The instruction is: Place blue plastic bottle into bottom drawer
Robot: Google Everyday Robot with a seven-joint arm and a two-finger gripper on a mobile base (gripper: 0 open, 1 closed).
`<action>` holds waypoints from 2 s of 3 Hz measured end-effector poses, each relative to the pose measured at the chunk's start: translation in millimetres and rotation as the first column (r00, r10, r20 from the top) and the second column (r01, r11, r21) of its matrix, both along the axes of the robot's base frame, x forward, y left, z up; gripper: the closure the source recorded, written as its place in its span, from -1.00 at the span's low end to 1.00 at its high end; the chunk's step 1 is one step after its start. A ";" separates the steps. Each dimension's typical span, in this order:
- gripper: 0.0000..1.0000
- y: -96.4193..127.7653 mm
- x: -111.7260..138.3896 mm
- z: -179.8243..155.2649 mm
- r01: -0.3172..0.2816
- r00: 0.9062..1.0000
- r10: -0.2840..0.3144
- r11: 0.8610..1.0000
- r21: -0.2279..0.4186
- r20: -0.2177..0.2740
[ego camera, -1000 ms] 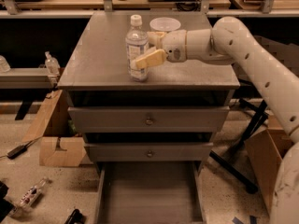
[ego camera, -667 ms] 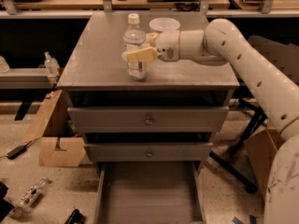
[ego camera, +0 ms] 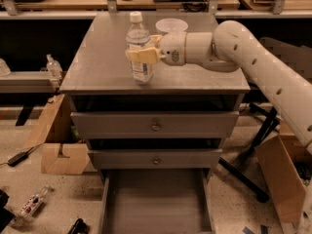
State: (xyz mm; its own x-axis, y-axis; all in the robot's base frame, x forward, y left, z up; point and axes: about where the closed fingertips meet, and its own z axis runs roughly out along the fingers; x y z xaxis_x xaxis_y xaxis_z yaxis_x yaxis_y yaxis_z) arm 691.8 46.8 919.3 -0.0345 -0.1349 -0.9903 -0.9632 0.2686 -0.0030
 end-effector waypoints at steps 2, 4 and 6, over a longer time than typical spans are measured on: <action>1.00 -27.8 -117.9 38.1 0.061 0.998 -0.060 0.998 -0.032 0.026; 1.00 -90.1 -176.7 -86.9 -0.024 0.999 0.032 0.985 -0.170 0.041; 1.00 -81.5 -186.3 -134.2 -0.027 1.000 0.028 0.994 -0.107 0.001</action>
Offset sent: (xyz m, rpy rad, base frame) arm -0.2139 -0.0646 0.0208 -0.0947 0.0215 -0.1071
